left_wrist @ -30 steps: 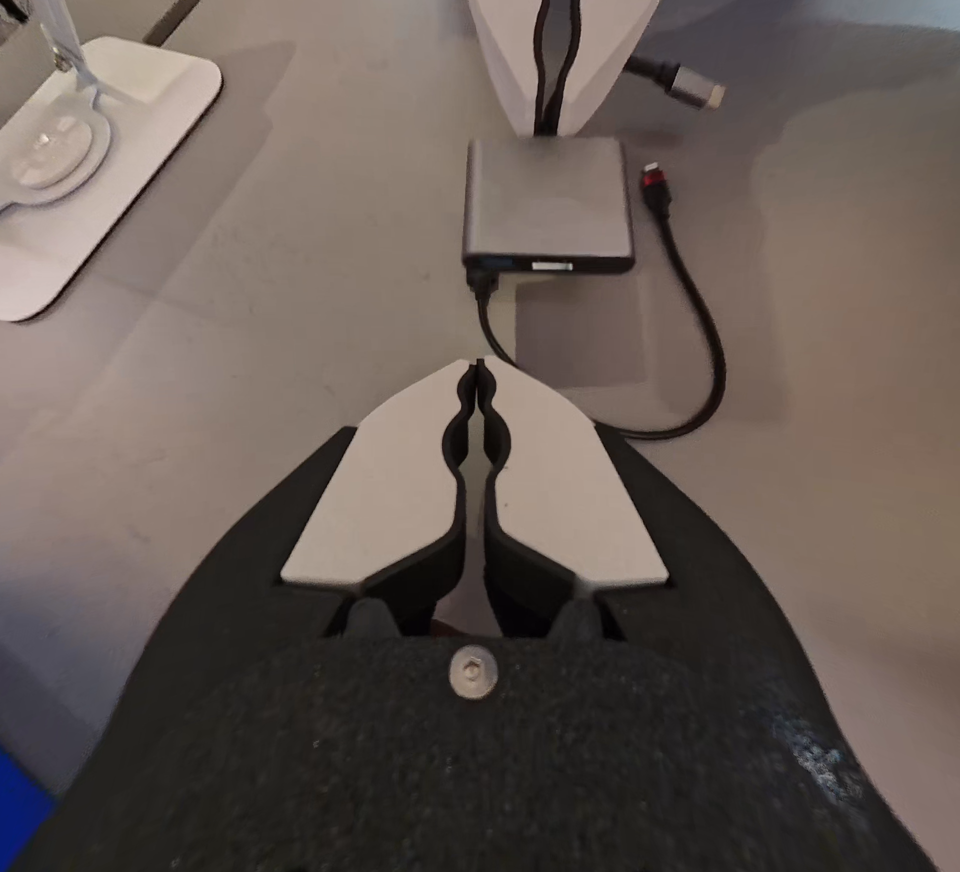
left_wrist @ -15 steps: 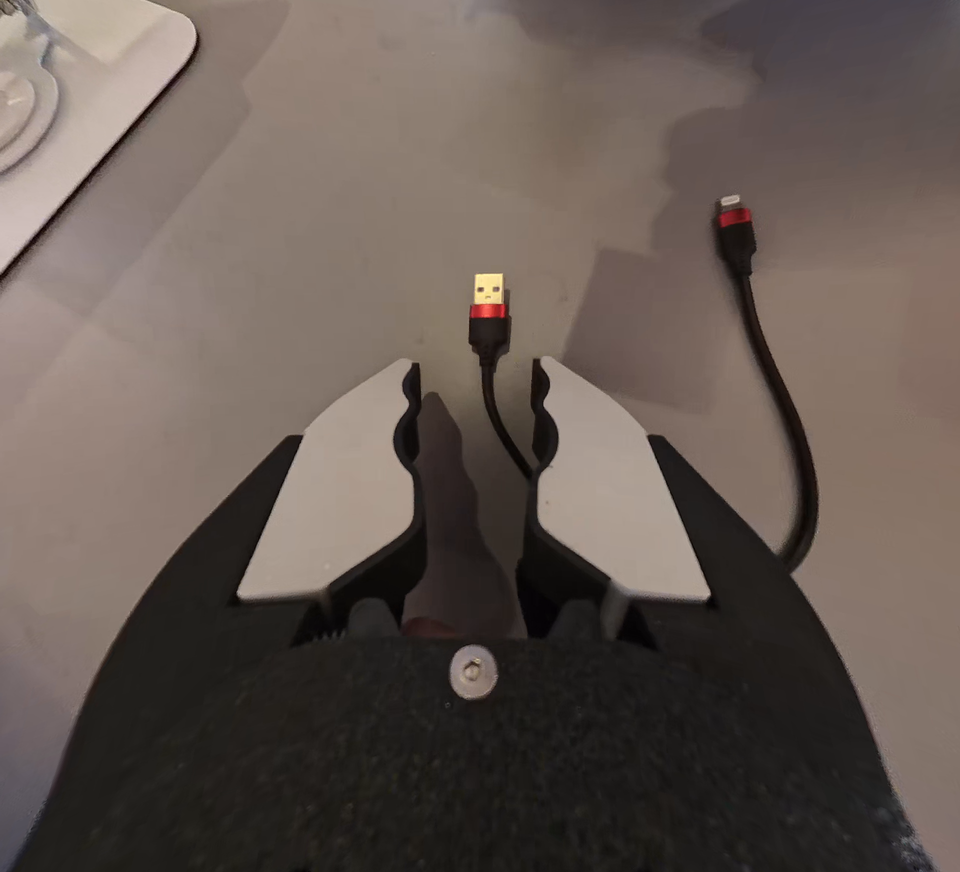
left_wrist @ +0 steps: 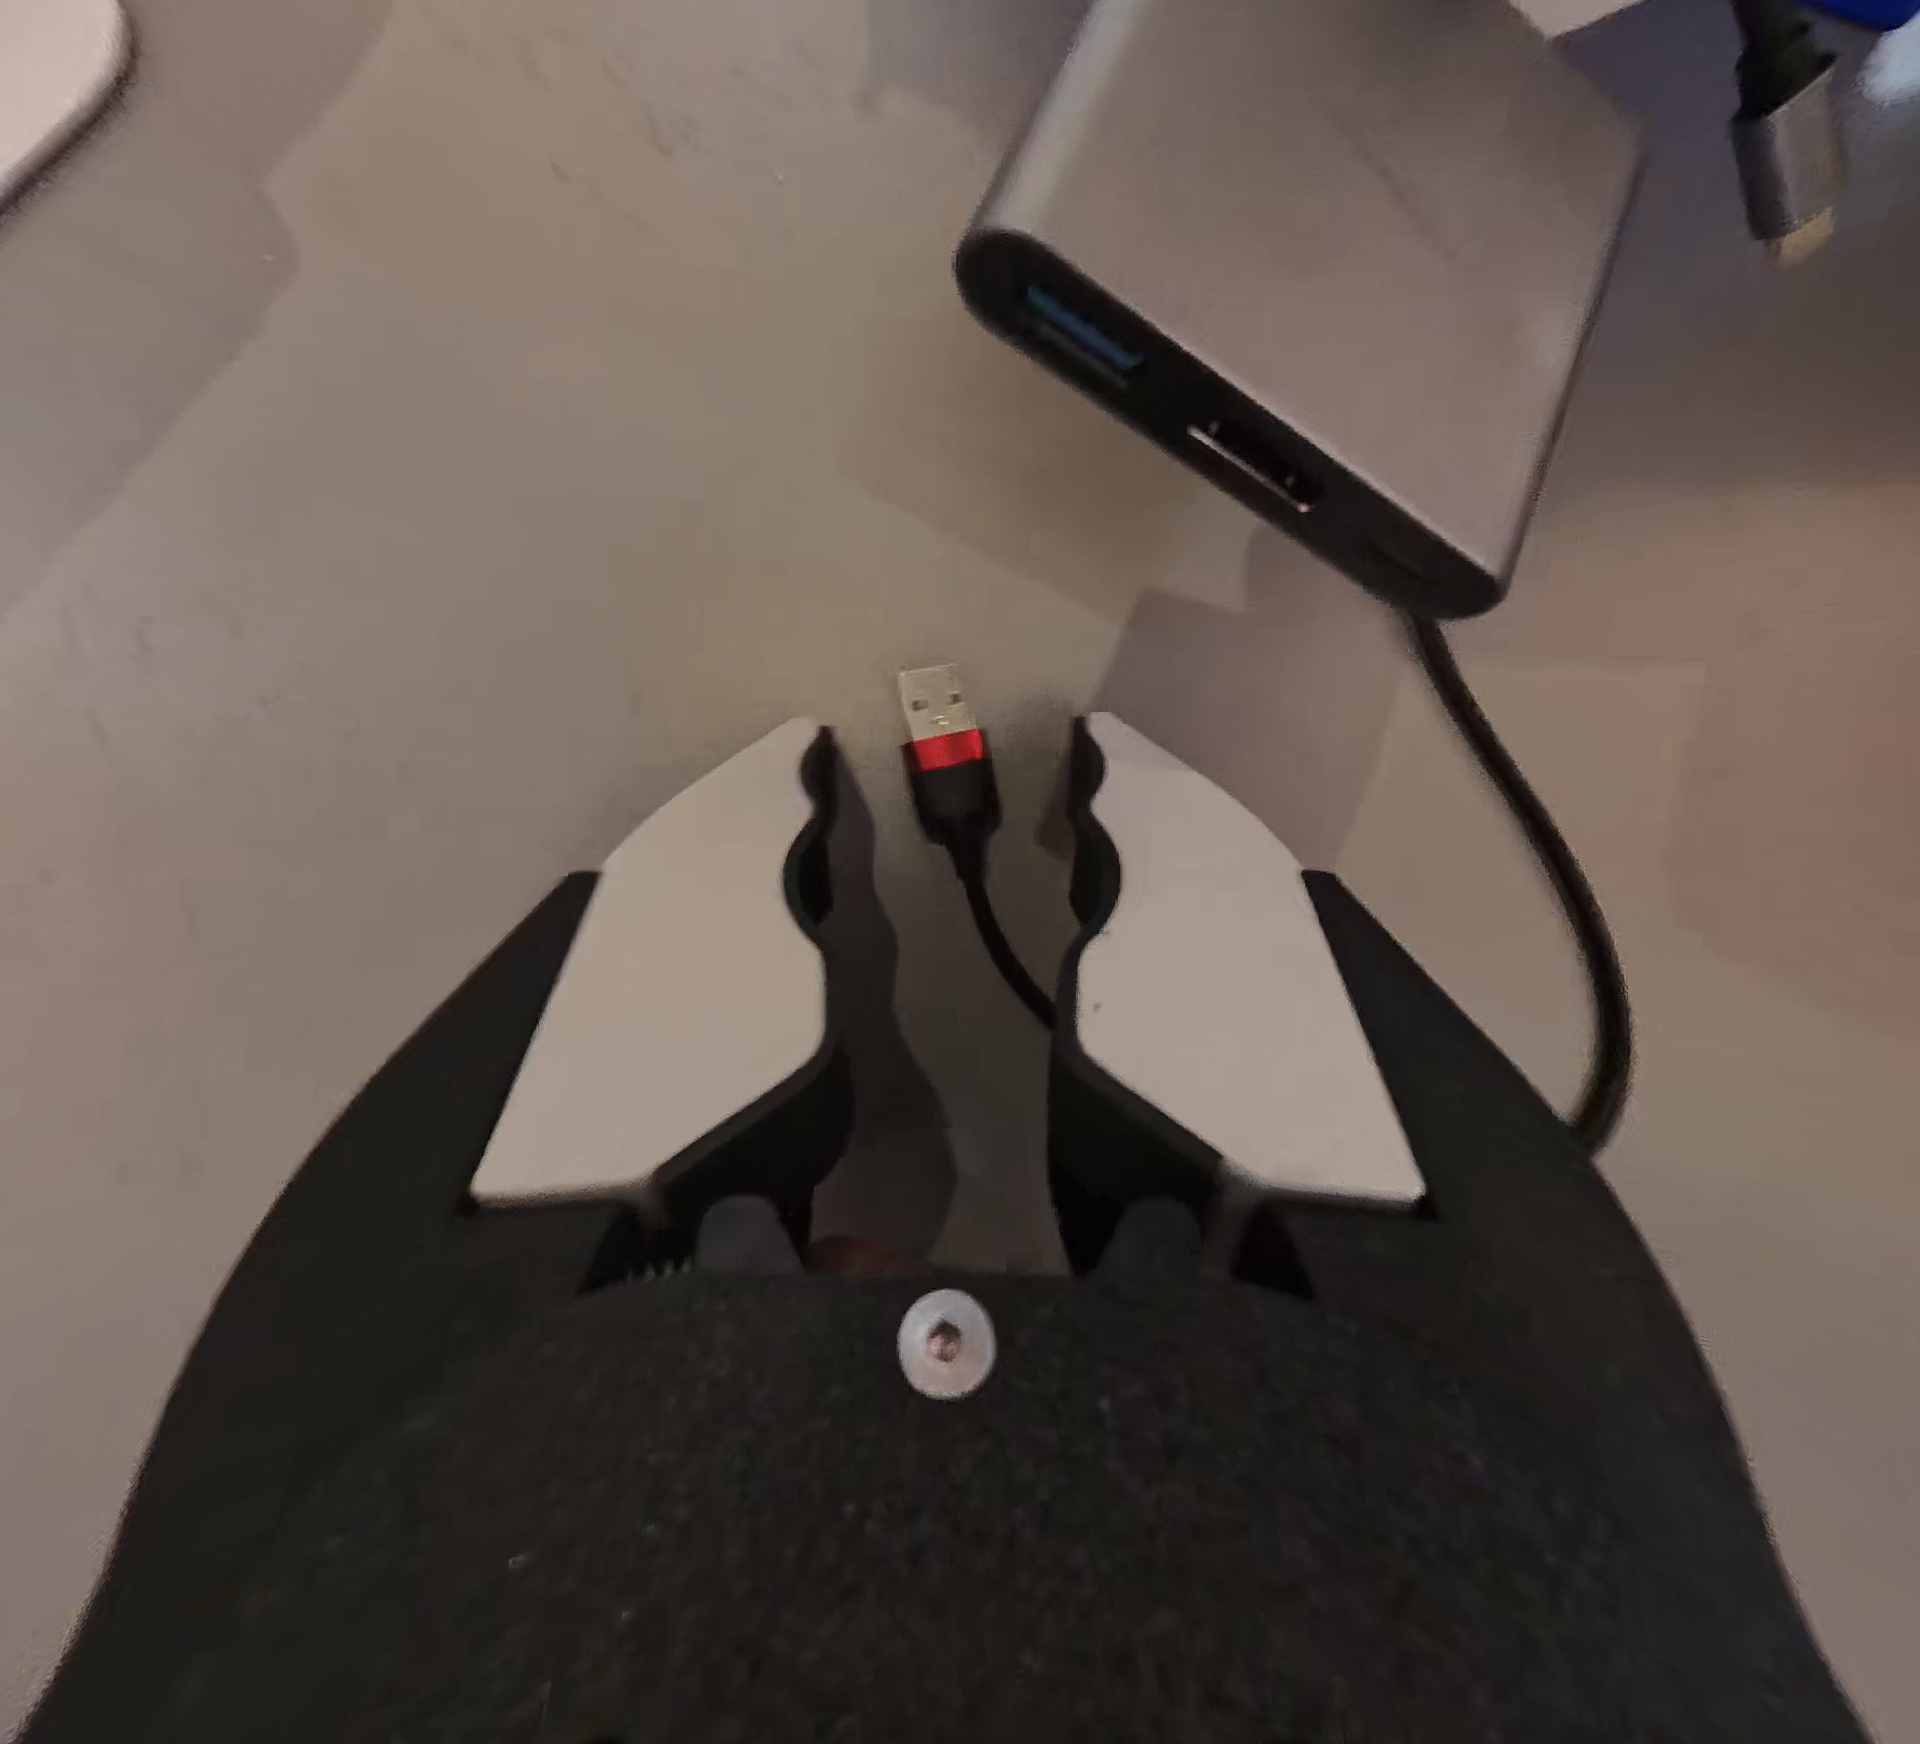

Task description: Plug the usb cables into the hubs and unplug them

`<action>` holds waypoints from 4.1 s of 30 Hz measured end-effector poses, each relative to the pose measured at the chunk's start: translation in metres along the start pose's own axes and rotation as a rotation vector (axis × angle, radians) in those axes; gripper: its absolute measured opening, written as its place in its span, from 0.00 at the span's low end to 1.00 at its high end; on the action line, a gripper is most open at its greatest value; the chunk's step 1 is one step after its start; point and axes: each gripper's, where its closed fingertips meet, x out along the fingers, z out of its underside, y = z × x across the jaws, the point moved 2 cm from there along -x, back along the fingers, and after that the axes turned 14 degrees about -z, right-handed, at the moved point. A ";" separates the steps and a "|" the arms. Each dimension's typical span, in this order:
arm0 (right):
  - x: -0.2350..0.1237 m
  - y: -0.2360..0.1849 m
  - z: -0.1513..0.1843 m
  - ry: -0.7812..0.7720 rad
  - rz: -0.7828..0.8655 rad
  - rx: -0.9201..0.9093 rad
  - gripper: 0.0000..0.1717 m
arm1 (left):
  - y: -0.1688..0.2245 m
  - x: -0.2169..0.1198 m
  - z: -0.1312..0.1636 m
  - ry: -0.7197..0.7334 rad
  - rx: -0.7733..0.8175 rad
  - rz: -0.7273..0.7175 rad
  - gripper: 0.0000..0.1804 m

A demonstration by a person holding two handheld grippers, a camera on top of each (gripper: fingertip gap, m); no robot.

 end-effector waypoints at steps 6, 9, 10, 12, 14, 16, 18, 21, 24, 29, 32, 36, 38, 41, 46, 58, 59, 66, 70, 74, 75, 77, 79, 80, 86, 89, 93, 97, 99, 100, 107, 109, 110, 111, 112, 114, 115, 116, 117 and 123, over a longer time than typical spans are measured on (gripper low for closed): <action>-0.004 0.000 -0.001 0.014 0.029 -0.005 0.03 | 0.016 -0.003 0.001 0.010 0.075 0.031 0.08; 0.001 -0.002 0.003 -0.032 0.020 -0.003 0.03 | 0.018 -0.015 0.003 0.035 0.132 0.026 0.08; 0.002 -0.003 0.004 -0.049 0.020 -0.004 0.03 | 0.017 -0.025 0.000 0.072 0.152 0.017 0.08; 0.004 -0.006 0.003 -0.053 0.011 -0.015 0.03 | 0.015 -0.049 -0.008 0.145 0.165 0.032 0.08; 0.006 -0.012 -0.005 -0.032 -0.003 -0.054 0.03 | 0.014 -0.067 -0.012 0.196 0.186 0.054 0.08; 0.008 -0.020 -0.016 0.015 -0.031 -0.097 0.03 | 0.008 -0.076 -0.013 0.214 0.216 0.037 0.08; 0.008 -0.026 -0.026 0.058 -0.055 -0.115 0.03 | 0.008 -0.084 -0.016 0.246 0.205 0.071 0.08; 0.010 -0.027 -0.031 0.058 -0.037 -0.139 0.03 | 0.006 -0.090 -0.020 0.277 0.216 0.073 0.08; 0.012 -0.026 -0.028 0.032 -0.027 -0.138 0.03 | 0.007 -0.091 -0.019 0.262 0.233 0.072 0.08; 0.018 -0.029 -0.025 0.013 -0.050 -0.138 0.03 | 0.009 -0.088 -0.017 0.239 0.267 0.062 0.08; 0.020 -0.032 -0.024 0.008 -0.073 -0.143 0.03 | 0.008 -0.087 -0.016 0.237 0.270 0.059 0.08; 0.022 -0.033 -0.023 -0.006 -0.073 -0.151 0.03 | 0.011 -0.088 -0.014 0.229 0.289 0.075 0.08; 0.023 -0.035 -0.023 -0.006 -0.087 -0.151 0.03 | 0.013 -0.087 -0.011 0.212 0.313 0.073 0.08; 0.026 -0.037 -0.021 -0.024 -0.101 -0.144 0.03 | 0.015 -0.083 -0.008 0.187 0.350 0.049 0.08; 0.029 -0.038 -0.020 -0.043 -0.103 -0.150 0.03 | 0.015 -0.081 -0.005 0.172 0.367 0.038 0.08; 0.026 -0.041 -0.025 -0.024 -0.097 -0.195 0.02 | 0.014 -0.083 -0.006 0.259 0.299 0.124 0.08; 0.025 -0.041 -0.025 -0.014 -0.100 -0.191 0.03 | 0.014 -0.084 -0.007 0.273 0.290 0.134 0.08; 0.033 -0.043 -0.028 -0.029 -0.134 -0.099 0.03 | 0.012 -0.098 -0.013 0.313 0.277 0.141 0.08; 0.054 -0.050 -0.030 -0.239 -0.028 -0.247 0.03 | 0.011 -0.098 0.008 0.221 0.333 0.132 0.08; 0.076 -0.053 -0.027 -0.454 0.030 -0.382 0.03 | 0.013 -0.087 0.036 0.147 0.392 0.110 0.08; 0.081 -0.054 -0.024 -0.488 0.015 -0.377 0.03 | 0.014 -0.083 0.043 0.126 0.413 0.102 0.08; 0.090 -0.055 -0.021 -0.514 -0.029 -0.346 0.03 | 0.015 -0.077 0.053 0.096 0.456 0.071 0.08; 0.090 -0.053 -0.021 -0.517 -0.035 -0.332 0.03 | 0.016 -0.077 0.056 0.115 0.462 0.067 0.08; 0.088 -0.053 -0.023 -0.496 -0.028 -0.315 0.03 | 0.015 -0.080 0.055 0.131 0.444 0.082 0.08; 0.055 -0.048 -0.037 -0.277 0.115 -0.249 0.03 | 0.006 -0.131 0.030 0.387 0.291 0.149 0.08; 0.045 -0.053 -0.052 0.002 0.148 -0.232 0.03 | 0.003 -0.154 0.021 0.487 0.239 0.190 0.08; 0.044 -0.062 -0.059 0.215 0.092 -0.221 0.03 | 0.002 -0.167 0.012 0.557 0.209 0.231 0.08; 0.039 -0.066 -0.065 0.363 0.029 -0.177 0.03 | 0.001 -0.165 0.011 0.552 0.217 0.229 0.08; 0.039 -0.067 -0.064 0.383 0.007 -0.159 0.03 | 0.002 -0.164 0.011 0.544 0.223 0.228 0.08; 0.039 -0.067 -0.064 0.393 -0.003 -0.153 0.03 | 0.004 -0.165 0.011 0.548 0.218 0.242 0.08; 0.043 -0.068 -0.063 0.389 -0.026 -0.137 0.03 | 0.006 -0.159 0.015 0.510 0.238 0.220 0.08; 0.044 -0.068 -0.062 0.384 -0.024 -0.134 0.03 | 0.007 -0.158 0.015 0.500 0.238 0.216 0.08; 0.044 -0.068 -0.061 0.379 -0.022 -0.134 0.03 | 0.007 -0.156 0.017 0.487 0.240 0.215 0.08; 0.045 -0.068 -0.060 0.371 -0.021 -0.133 0.03 | 0.006 -0.153 0.020 0.465 0.242 0.212 0.08; 0.046 -0.067 -0.057 0.355 -0.015 -0.132 0.03 | 0.006 -0.149 0.024 0.430 0.247 0.211 0.08; 0.050 -0.064 -0.050 0.304 0.007 -0.130 0.03 | 0.005 -0.134 0.040 0.312 0.267 0.209 0.08; 0.053 -0.062 -0.046 0.276 0.017 -0.131 0.03 | 0.005 -0.127 0.048 0.254 0.275 0.206 0.08; 0.055 -0.061 -0.043 0.248 0.027 -0.135 0.03 | 0.005 -0.120 0.055 0.206 0.283 0.204 0.08; 0.057 -0.061 -0.041 0.232 0.031 -0.136 0.03 | 0.007 -0.116 0.059 0.178 0.289 0.207 0.08; 0.061 -0.053 -0.029 0.146 0.082 -0.140 0.03 | 0.007 -0.135 0.037 0.268 0.054 0.389 0.08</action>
